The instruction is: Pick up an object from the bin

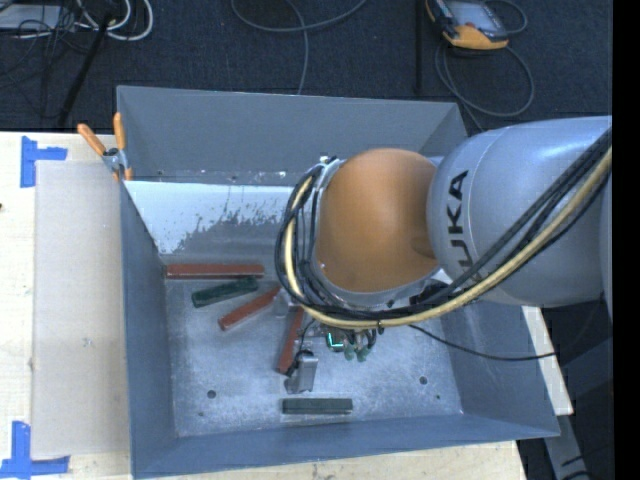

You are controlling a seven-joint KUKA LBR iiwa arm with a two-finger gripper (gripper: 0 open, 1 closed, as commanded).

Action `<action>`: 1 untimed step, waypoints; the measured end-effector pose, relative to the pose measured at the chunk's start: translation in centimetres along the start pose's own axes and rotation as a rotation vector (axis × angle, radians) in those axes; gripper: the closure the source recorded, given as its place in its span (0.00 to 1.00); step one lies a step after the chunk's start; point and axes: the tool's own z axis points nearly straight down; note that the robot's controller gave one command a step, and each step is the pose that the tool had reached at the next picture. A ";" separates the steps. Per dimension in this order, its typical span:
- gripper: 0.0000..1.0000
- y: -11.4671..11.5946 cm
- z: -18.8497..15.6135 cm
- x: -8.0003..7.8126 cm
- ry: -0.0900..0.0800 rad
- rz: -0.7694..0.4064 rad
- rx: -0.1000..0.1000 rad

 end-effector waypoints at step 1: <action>0.00 -0.1 -0.4 -0.2 -0.007 0.004 -0.001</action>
Offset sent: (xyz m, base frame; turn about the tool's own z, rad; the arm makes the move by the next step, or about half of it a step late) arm 0.0994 -0.0340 -0.1250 -0.0483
